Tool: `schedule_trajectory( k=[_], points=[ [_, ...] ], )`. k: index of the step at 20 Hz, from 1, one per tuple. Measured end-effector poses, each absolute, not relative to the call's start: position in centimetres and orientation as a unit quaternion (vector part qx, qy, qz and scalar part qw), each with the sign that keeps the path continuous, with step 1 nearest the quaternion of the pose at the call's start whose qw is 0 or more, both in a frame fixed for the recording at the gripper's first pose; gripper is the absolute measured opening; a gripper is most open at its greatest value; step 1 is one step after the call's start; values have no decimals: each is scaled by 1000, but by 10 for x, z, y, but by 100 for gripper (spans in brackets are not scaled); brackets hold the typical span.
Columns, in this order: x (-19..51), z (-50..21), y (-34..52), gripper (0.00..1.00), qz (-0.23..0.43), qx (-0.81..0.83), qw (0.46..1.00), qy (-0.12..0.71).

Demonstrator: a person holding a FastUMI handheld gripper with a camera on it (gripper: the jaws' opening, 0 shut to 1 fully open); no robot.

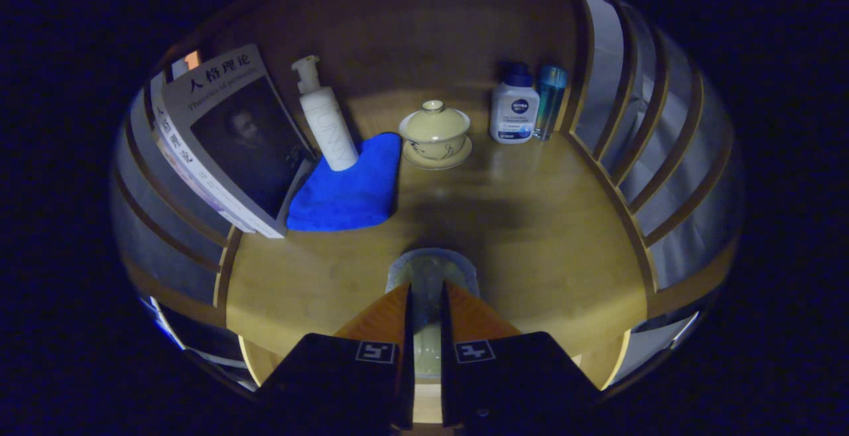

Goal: Pull open the drawer, take out the items inside it, and place them on the countertop above the cabinet.

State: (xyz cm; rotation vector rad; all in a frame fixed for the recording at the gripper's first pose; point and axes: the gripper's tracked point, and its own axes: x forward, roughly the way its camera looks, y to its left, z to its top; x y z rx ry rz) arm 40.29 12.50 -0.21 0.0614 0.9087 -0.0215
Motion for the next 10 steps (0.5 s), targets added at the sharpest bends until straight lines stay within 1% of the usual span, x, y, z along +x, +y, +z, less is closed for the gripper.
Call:
schedule_trajectory(
  k=[7,10],
  points=[
    [404,-4,128,31,-1,-19,925,379],
    [401,-5,134,47,12,-32,929,369]
  ],
)
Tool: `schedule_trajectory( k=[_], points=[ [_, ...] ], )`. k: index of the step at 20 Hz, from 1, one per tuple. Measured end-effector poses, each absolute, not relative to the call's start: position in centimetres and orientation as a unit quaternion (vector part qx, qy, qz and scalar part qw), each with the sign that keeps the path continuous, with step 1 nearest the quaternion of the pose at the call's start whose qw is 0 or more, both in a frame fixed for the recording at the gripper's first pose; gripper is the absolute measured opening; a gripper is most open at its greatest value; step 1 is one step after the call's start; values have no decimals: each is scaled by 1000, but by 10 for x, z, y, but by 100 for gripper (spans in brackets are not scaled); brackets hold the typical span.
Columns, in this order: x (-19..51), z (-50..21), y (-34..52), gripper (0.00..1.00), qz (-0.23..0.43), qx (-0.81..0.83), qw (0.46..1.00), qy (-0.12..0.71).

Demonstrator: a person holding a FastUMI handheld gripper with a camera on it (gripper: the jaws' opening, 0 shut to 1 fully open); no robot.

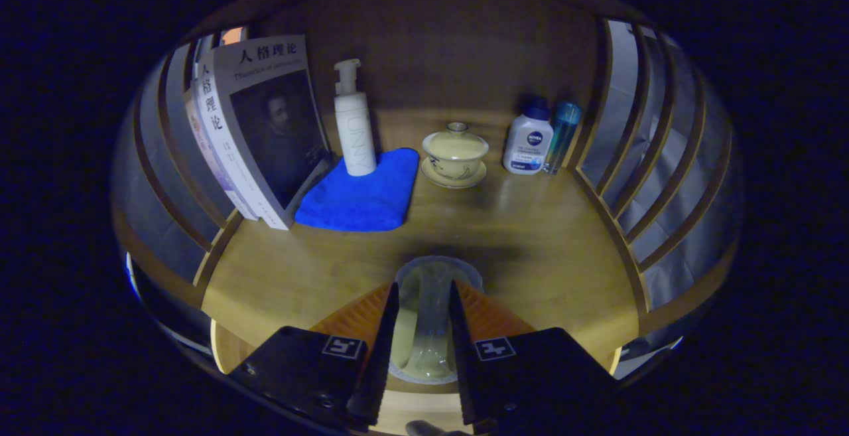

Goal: Pull open the drawer, take out the items inside it, and place them on the countertop above the cabinet.

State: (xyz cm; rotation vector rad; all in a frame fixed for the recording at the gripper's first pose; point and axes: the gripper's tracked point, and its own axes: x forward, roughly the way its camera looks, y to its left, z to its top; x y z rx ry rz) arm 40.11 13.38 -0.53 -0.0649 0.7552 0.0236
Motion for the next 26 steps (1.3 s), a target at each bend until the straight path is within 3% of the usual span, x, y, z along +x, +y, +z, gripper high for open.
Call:
schedule_trajectory(
  k=[2,9,16,21,26],
  points=[
    [399,-3,127,56,-3,-41,932,360],
    [387,31,118,60,-11,-37,956,291],
    [322,60,135,64,24,-43,978,203],
    [258,85,145,98,44,-35,991,119],
    [186,92,150,99,52,-32,998,34]
  ],
)
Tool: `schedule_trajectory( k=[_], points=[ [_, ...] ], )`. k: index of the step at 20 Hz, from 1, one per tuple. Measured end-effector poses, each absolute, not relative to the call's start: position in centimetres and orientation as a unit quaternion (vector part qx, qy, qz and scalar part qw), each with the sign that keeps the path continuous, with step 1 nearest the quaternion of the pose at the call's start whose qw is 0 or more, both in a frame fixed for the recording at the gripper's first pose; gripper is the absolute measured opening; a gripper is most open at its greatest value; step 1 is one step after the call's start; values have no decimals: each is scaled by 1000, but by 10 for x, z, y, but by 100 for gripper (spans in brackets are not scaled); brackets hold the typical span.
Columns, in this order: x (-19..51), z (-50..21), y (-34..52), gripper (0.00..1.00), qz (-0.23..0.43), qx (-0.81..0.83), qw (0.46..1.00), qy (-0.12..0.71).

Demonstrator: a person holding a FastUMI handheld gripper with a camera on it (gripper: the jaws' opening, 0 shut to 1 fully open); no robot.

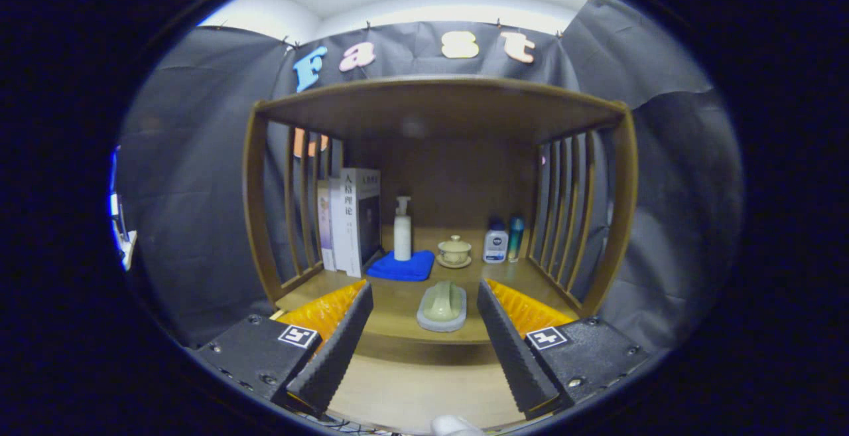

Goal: Pull open the drawer, take out the items inside it, and place them on the countertop above the cabinet.

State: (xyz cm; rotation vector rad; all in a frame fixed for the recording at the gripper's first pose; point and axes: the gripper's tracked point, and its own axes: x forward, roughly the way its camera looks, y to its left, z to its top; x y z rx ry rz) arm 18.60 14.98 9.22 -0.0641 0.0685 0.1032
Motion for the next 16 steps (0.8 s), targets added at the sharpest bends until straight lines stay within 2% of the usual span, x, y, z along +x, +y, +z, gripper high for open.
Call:
schedule_trajectory(
  k=[6,16],
  points=[
    [130,56,155,100,50,-41,998,10],
    [71,-58,133,100,32,-27,998,55]
  ],
)
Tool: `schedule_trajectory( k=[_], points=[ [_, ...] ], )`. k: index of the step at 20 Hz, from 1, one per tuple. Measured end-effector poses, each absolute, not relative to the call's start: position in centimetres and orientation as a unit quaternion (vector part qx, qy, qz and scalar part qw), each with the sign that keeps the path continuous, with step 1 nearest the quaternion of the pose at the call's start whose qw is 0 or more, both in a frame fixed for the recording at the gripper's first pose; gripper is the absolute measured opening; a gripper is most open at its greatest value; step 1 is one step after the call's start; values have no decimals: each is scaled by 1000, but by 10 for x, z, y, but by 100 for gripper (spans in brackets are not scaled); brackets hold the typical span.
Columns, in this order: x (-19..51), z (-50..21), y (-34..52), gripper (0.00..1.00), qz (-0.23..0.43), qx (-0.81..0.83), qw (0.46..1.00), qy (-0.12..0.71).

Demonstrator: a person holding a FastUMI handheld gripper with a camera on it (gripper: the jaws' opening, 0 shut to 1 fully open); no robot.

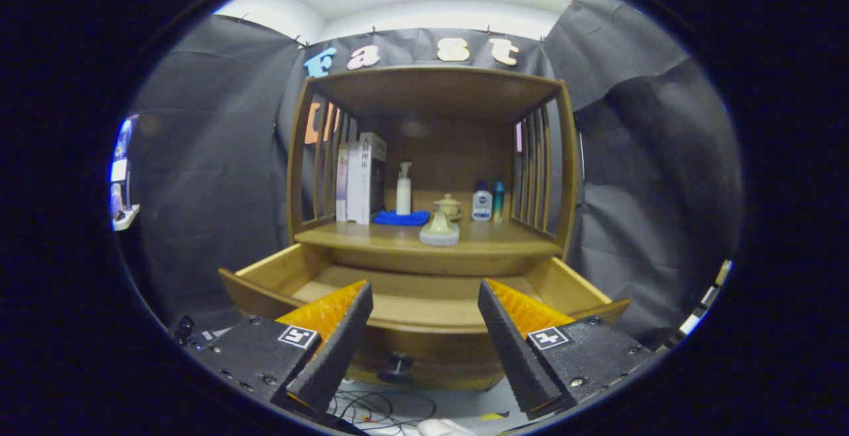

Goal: Pull open the drawer, take out the items inside it, and place them on the countertop above the cabinet.

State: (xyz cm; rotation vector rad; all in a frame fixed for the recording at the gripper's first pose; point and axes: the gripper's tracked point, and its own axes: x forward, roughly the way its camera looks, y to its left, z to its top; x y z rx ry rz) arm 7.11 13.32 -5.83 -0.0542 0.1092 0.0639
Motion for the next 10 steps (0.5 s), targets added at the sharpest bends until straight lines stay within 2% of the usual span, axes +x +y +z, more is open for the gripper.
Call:
schedule_trajectory(
  k=[5,10],
  points=[
    [66,-119,132,100,30,-5,993,110],
    [78,-140,140,100,24,-16,993,112]
  ],
)
